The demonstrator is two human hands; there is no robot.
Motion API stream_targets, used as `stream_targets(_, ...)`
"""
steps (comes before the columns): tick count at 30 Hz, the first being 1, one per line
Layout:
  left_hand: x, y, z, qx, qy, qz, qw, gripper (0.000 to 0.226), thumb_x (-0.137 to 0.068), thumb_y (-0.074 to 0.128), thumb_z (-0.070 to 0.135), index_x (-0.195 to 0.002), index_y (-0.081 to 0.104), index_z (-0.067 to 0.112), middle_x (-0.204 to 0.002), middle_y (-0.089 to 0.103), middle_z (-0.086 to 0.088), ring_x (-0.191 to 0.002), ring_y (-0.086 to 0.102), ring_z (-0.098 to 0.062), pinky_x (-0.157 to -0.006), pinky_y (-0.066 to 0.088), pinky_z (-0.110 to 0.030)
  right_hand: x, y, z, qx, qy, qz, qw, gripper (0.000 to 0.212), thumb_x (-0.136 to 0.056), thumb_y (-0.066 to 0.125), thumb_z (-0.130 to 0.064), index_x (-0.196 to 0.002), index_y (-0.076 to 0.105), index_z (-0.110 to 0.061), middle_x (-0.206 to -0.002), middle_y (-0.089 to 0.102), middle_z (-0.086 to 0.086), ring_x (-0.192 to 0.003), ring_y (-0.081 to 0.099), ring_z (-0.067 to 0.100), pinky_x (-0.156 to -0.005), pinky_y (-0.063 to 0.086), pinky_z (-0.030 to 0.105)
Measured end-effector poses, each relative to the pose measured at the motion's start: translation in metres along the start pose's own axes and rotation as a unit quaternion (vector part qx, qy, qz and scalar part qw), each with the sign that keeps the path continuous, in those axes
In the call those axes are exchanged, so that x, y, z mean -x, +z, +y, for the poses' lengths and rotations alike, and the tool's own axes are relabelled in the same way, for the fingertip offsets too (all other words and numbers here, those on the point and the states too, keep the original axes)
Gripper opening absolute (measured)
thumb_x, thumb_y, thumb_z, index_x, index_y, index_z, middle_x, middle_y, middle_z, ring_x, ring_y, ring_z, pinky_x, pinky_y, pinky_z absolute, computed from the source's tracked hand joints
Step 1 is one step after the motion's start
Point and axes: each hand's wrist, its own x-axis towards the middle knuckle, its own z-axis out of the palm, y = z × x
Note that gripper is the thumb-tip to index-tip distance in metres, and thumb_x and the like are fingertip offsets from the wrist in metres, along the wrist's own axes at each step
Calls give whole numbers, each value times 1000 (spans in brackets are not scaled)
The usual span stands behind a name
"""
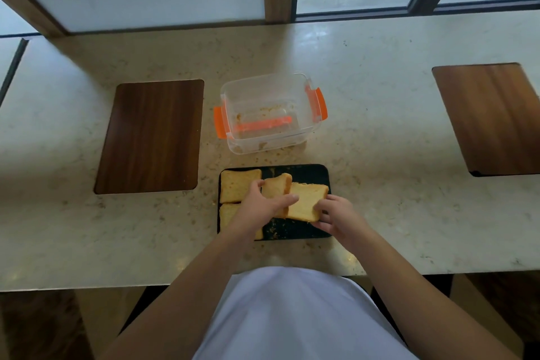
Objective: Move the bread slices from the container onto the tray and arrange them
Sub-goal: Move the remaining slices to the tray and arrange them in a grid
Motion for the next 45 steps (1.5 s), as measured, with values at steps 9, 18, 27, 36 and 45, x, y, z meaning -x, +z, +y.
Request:
stream_targets(9,-2,-3,-9,-105,50,15,993,105,-64,86,56,-148,29,32,-155,33,-3,-126,45,-22,-90,49,-36,-32,-6,-18,72,-19,56,996,53,-93,54,3,-145,42,-1,-119,58,14,-109,64,31,-91,59,47)
stream_targets(18,-3,-15,-22,-136,51,12,989,104,-63,84,58,-148,27,38,-153,34,0,-112,47,-15,-55,40,-14,-48,-12,-20,279,-85,117,949,28,-92,58,-7,-120,57,-11,-97,61,-1,-86,62,15,-77,61,41)
stream_targets(27,-2,-17,-18,-145,58,8,988,99,-70,85,49,-149,30,30,-152,36,-1,-120,49,-20,-69,47,-24,-58,-7,-27,342,-116,128,924,31,-88,66,-12,-119,58,-11,-97,62,-3,-85,63,14,-75,61,39)
stream_targets(36,-6,-16,-17,-158,47,9,986,98,-71,84,48,-150,30,29,-153,36,-1,-115,51,-19,-58,44,-20,-53,-8,-30,685,-287,160,651,67,-81,72,-42,-137,49,-15,-134,52,10,-123,46,30,-98,49,43)
stream_targets(45,-8,-15,-15,-164,43,13,985,102,-71,84,49,-152,26,28,-157,33,-3,-123,48,-21,-72,47,-25,-62,6,-23,791,-303,59,528,85,-70,83,-40,-141,42,-18,-143,45,11,-128,40,34,-100,45,47)
